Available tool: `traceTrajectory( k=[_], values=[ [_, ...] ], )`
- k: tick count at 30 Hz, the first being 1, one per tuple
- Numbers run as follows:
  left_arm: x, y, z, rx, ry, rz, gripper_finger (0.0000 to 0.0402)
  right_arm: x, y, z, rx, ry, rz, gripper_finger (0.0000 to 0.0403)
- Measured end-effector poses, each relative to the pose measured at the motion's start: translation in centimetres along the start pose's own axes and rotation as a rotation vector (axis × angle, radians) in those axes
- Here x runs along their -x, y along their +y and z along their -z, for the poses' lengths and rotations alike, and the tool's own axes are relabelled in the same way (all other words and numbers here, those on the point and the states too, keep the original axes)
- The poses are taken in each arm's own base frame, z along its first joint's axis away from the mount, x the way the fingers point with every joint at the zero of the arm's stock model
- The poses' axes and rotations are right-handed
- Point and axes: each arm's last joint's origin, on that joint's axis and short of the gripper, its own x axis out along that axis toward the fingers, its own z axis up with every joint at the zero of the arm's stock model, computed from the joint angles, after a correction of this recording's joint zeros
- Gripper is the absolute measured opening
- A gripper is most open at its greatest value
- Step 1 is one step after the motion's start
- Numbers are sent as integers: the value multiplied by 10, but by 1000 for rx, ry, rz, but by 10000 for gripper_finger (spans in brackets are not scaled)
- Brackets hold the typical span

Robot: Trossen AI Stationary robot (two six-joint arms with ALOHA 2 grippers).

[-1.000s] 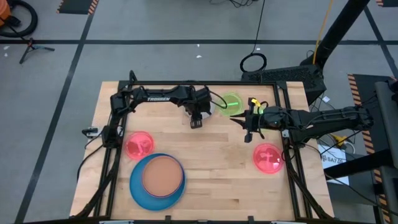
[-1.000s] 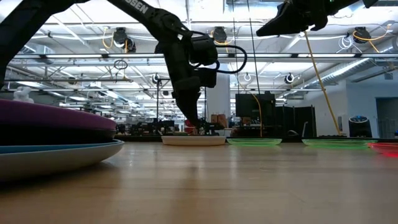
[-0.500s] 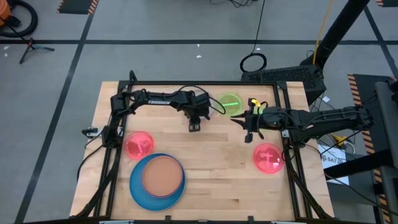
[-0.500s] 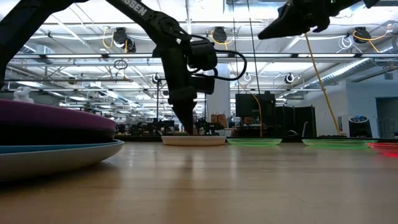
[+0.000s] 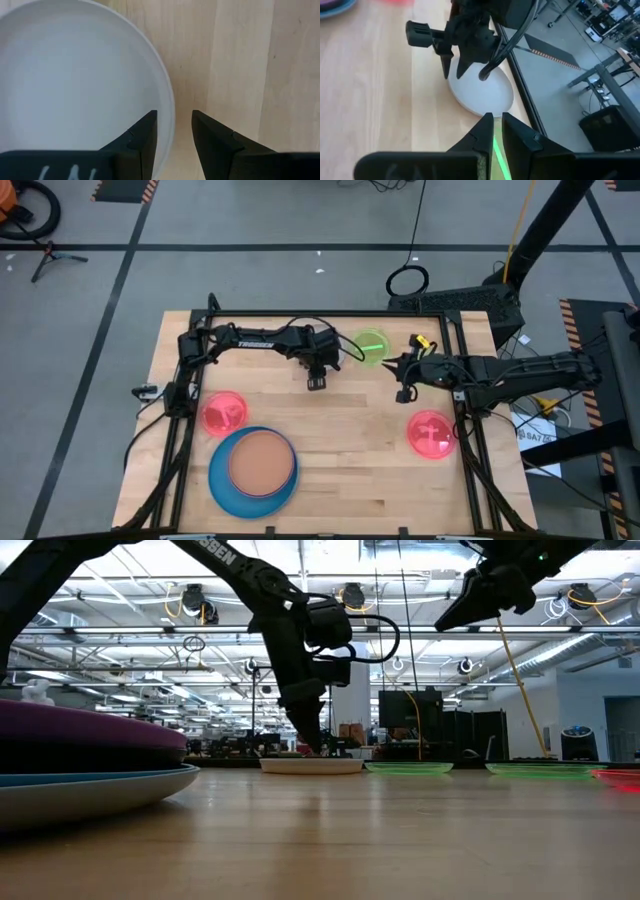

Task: Stack plastic plates
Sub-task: Stack the gray plate on the brown plate

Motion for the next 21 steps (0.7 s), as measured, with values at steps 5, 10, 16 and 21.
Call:
traceTrajectory(
  k=[5, 10, 16, 21],
  values=[
    [0, 0, 0, 0, 0, 0, 129, 6, -3, 0, -22, -21, -3, 31],
    [-5, 0, 1, 5, 14, 3, 129, 10, -5, 2, -55, -22, -4, 31],
    [-21, 0, 3, 21, 28, 6, 129, 13, -5, 4, -71, -9, -6, 31],
    [-35, -1, 5, 34, 62, 6, 129, 14, -6, 4, -71, -11, -6, 31]
  ],
)
